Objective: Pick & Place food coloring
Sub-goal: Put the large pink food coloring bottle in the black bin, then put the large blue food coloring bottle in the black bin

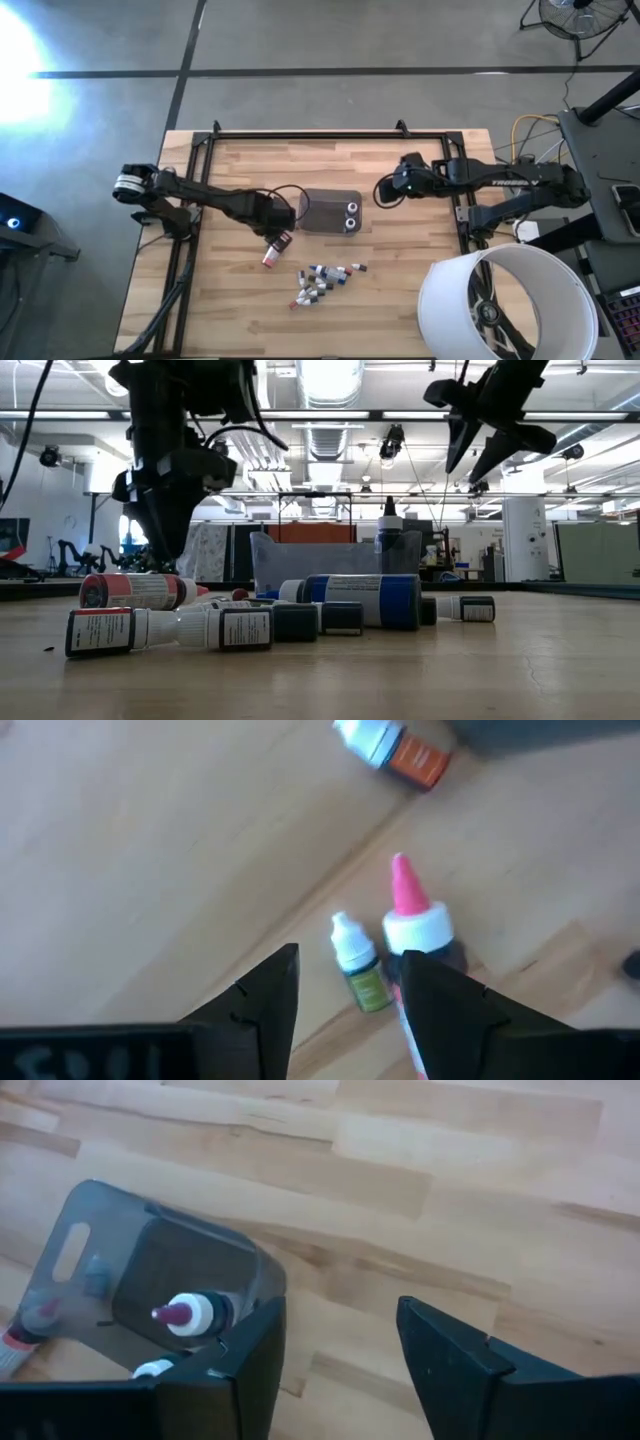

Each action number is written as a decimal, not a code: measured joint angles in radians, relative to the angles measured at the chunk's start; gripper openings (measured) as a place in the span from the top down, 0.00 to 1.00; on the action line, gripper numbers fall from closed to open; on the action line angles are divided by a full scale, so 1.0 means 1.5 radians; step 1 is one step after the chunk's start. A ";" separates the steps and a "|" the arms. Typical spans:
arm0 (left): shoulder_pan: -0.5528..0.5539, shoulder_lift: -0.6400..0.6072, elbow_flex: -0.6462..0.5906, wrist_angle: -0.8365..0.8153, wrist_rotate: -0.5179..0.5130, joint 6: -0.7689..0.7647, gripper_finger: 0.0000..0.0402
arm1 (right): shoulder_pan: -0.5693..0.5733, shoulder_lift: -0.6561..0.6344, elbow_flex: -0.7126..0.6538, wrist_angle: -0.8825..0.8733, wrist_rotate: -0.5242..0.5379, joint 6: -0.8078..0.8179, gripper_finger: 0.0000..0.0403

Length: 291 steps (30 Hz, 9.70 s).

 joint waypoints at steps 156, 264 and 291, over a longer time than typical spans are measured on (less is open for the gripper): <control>-0.018 -0.052 -0.255 0.821 -0.453 0.295 0.70 | -0.004 -0.003 -0.069 -0.003 0.000 -0.211 0.42; -0.691 -0.181 -0.337 0.311 -0.368 -0.217 0.70 | 0.234 0.483 0.485 0.071 0.457 -0.018 0.73; -0.690 -0.182 -0.337 0.305 -0.368 -0.230 0.70 | 0.100 0.427 0.077 0.648 0.458 -0.175 0.73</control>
